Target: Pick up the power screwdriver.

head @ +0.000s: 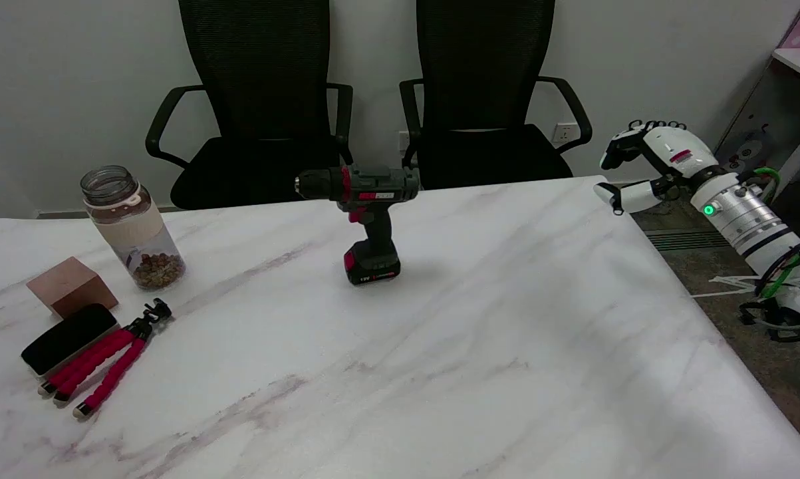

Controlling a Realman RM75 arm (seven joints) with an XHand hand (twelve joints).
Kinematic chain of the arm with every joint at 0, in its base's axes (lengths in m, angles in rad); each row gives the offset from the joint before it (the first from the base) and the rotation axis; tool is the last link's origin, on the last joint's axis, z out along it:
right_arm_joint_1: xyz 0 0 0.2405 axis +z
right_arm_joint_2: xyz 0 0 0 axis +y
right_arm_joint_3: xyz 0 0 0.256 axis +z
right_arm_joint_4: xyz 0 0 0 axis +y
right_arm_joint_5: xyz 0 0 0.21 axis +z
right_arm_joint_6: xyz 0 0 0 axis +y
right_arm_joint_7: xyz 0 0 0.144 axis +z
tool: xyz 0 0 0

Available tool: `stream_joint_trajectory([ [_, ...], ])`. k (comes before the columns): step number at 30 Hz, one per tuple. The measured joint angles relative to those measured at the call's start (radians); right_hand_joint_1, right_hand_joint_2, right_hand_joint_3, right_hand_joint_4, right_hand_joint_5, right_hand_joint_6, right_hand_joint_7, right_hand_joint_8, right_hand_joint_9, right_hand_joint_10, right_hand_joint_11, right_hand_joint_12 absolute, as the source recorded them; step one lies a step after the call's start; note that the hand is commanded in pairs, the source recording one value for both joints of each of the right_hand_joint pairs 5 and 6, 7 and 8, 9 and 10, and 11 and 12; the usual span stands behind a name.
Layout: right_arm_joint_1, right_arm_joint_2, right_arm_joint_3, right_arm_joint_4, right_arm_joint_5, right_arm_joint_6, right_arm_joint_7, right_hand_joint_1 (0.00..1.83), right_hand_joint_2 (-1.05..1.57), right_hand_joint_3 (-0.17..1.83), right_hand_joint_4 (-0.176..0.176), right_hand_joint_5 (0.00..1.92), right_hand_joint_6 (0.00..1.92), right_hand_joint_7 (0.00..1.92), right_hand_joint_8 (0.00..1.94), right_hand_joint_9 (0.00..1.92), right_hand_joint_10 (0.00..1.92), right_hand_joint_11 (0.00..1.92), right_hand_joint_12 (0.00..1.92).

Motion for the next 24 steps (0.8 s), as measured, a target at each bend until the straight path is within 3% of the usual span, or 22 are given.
stream_joint_trajectory([
  [24,0.027,0.000,-0.025,0.021,-0.061,0.043,-0.036,0.89,0.47,0.96,-0.096,0.91,0.91,0.91,0.91,0.50,0.50,0.68,0.68],
])
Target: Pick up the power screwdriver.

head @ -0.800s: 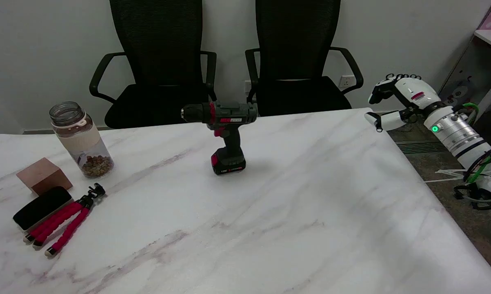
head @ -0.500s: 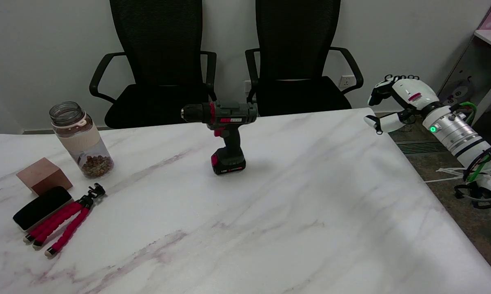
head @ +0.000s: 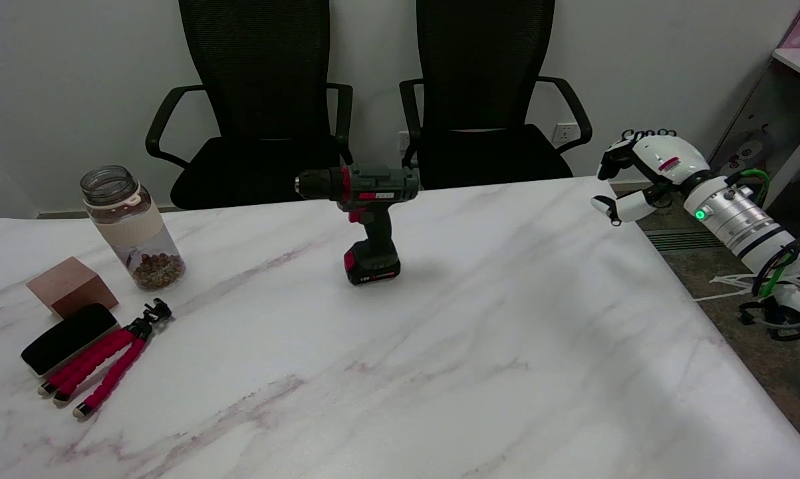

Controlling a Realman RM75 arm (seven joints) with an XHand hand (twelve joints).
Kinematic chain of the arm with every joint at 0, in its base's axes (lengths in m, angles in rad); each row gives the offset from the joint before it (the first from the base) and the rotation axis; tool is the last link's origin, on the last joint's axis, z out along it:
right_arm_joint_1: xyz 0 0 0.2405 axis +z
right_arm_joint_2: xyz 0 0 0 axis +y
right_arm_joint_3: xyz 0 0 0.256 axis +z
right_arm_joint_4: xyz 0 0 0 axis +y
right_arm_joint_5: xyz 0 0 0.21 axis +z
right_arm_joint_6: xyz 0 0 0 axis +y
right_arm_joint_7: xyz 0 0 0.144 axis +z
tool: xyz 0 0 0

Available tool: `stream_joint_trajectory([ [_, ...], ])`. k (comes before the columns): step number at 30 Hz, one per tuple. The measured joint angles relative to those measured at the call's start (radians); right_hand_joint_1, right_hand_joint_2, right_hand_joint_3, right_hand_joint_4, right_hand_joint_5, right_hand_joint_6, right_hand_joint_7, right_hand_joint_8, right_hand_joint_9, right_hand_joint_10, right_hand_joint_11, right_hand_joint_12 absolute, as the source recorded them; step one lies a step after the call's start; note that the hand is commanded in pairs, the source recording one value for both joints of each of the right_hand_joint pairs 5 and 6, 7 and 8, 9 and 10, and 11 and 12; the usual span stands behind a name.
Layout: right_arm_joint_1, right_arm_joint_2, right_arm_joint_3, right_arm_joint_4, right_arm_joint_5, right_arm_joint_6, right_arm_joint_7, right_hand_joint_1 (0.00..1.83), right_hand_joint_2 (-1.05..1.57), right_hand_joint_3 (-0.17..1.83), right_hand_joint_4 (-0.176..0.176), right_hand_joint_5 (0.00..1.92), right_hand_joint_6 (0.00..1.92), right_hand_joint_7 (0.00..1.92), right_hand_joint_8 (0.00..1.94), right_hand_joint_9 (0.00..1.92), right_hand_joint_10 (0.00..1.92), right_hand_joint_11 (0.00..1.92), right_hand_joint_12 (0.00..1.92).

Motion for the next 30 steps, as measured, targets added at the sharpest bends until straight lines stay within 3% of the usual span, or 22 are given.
stream_joint_trajectory([
  [1,0.000,0.000,-0.002,-0.002,-0.001,0.002,0.000,0.89,0.47,0.96,-0.096,0.91,0.91,0.91,0.91,0.50,0.50,0.68,0.68],
  [3,0.000,-0.001,-0.007,-0.007,-0.003,0.006,-0.001,0.91,0.30,0.97,-0.045,0.85,0.85,0.85,0.85,0.44,0.44,0.61,0.61],
  [16,0.003,-0.026,-0.031,-0.091,-0.004,0.068,-0.003,0.91,0.31,0.95,-0.058,0.83,0.83,0.83,0.83,0.43,0.43,0.60,0.60],
  [30,0.026,-0.128,-0.042,-0.182,-0.002,0.152,-0.007,0.91,0.32,0.93,-0.075,0.81,0.81,0.81,0.81,0.42,0.42,0.58,0.58],
])
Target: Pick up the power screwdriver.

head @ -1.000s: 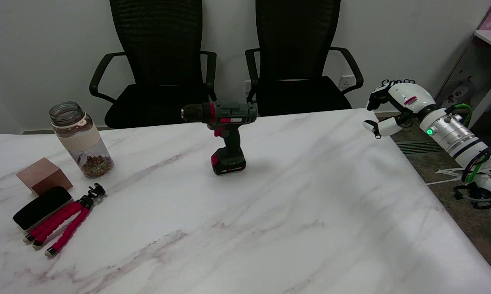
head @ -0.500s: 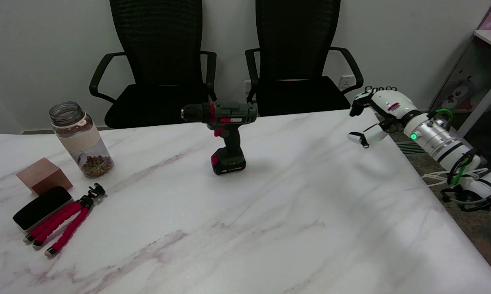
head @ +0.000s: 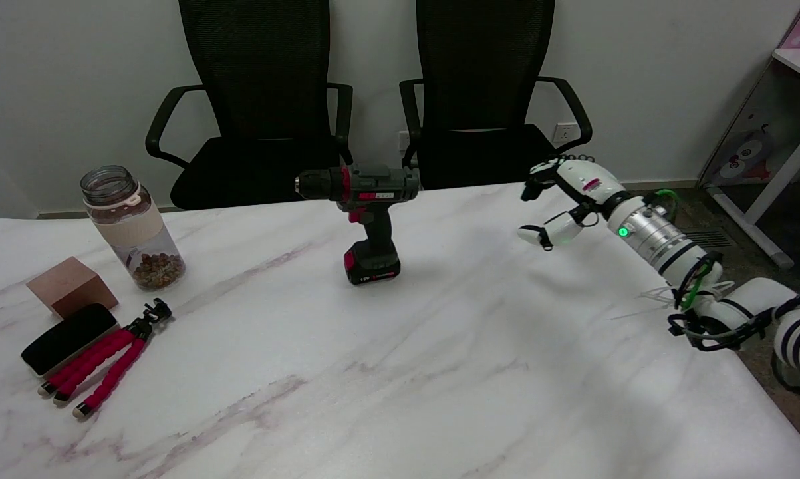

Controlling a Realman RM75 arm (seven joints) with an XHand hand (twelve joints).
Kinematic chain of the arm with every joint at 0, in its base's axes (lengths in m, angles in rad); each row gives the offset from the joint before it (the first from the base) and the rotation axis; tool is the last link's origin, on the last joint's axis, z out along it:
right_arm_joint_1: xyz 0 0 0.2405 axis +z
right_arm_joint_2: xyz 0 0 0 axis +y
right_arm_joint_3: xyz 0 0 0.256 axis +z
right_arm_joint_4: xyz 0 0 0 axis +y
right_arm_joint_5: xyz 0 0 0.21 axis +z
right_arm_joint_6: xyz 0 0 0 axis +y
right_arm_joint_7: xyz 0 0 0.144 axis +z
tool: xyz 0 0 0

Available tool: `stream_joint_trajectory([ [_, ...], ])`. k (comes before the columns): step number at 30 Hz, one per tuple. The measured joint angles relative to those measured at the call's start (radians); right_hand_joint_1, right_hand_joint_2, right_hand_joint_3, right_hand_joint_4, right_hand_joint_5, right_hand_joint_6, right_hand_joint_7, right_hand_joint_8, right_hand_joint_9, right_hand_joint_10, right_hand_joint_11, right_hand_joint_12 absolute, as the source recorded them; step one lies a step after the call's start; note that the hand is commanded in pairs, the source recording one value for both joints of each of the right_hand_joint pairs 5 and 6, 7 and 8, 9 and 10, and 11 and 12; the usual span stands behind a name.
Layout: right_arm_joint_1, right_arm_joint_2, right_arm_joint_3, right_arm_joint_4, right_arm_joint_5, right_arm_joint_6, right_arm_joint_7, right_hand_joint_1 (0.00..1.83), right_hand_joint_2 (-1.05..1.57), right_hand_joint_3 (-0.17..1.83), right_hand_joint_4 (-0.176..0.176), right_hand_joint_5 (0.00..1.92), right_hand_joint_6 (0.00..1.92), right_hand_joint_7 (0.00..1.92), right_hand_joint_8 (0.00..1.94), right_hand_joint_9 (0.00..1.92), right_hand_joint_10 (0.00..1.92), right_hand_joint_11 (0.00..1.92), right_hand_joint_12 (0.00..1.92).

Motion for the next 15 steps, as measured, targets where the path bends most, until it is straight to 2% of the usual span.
stream_joint_trajectory([
  [15,0.051,-0.105,-0.027,-0.043,0.001,0.070,0.001,0.90,0.31,0.94,-0.069,0.81,0.81,0.81,0.81,0.41,0.41,0.57,0.57],
])
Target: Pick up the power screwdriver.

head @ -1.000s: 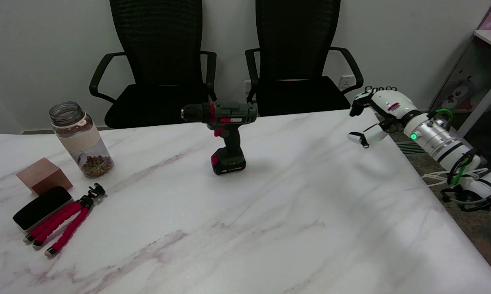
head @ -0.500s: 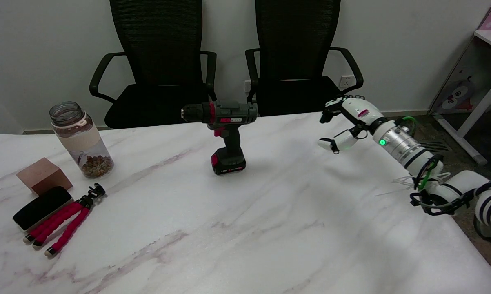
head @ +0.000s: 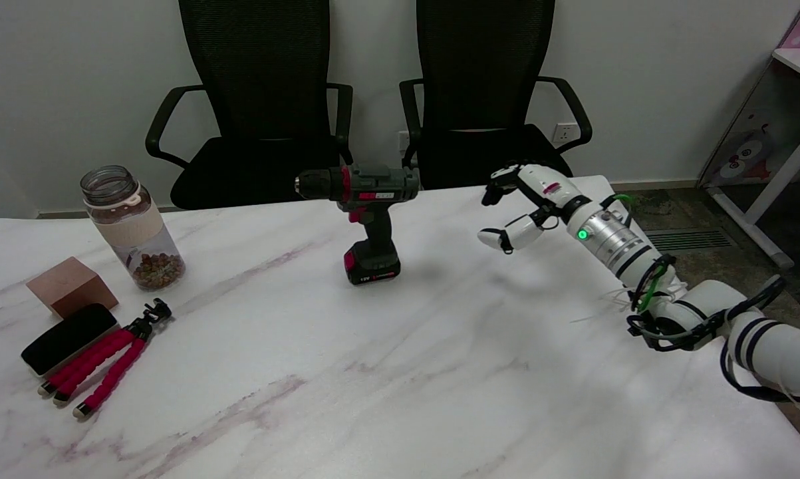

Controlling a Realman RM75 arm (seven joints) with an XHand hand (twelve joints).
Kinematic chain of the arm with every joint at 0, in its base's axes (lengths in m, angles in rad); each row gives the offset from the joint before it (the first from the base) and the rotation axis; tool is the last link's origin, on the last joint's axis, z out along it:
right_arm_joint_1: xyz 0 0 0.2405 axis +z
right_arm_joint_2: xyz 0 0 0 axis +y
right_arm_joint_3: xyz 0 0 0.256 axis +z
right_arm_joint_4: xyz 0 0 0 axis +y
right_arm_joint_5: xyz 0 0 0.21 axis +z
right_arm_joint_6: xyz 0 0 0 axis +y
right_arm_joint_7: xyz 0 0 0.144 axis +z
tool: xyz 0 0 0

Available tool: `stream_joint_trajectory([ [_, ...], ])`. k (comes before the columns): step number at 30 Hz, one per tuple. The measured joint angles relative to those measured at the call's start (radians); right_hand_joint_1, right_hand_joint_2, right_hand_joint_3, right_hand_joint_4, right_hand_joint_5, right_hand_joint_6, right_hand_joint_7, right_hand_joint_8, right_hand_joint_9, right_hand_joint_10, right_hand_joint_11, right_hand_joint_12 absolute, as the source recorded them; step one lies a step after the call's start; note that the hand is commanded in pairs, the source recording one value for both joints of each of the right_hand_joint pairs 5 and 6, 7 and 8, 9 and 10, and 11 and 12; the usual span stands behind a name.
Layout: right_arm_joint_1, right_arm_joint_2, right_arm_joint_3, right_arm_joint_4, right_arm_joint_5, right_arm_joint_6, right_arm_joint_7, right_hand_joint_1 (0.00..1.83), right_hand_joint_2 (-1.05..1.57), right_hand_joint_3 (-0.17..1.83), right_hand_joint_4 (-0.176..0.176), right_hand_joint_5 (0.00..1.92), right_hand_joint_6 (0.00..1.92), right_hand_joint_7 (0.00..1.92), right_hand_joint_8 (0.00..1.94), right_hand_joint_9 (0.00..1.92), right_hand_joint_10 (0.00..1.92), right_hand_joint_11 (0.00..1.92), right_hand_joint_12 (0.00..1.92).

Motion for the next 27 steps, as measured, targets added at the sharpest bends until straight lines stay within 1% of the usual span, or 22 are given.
stream_joint_trajectory([
  [7,0.019,-0.038,-0.018,-0.006,0.000,0.017,0.003,0.90,0.28,0.98,-0.051,0.80,0.80,0.80,0.80,0.40,0.40,0.54,0.54],
  [10,0.025,-0.055,-0.025,-0.007,0.000,0.022,0.006,0.89,0.26,0.99,-0.028,0.81,0.81,0.81,0.81,0.39,0.39,0.53,0.53],
  [16,0.033,-0.087,-0.034,-0.009,0.000,0.029,0.026,0.89,0.16,1.04,0.004,0.77,0.77,0.77,0.77,0.36,0.36,0.49,0.49],
  [18,0.036,-0.097,-0.037,-0.009,0.002,0.031,0.035,0.89,0.10,1.08,0.027,0.75,0.75,0.75,0.75,0.35,0.35,0.46,0.46],
  [20,0.037,-0.105,-0.042,-0.009,0.010,0.032,0.044,0.89,0.06,1.08,0.039,0.72,0.72,0.72,0.72,0.34,0.34,0.46,0.46],
  [25,0.043,-0.120,-0.061,-0.008,0.049,0.034,0.077,0.90,0.03,1.03,0.050,0.67,0.67,0.67,0.67,0.33,0.33,0.46,0.46],
  [27,0.045,-0.125,-0.070,-0.006,0.064,0.034,0.093,0.90,0.01,1.02,0.060,0.66,0.66,0.66,0.66,0.33,0.33,0.46,0.46],
])
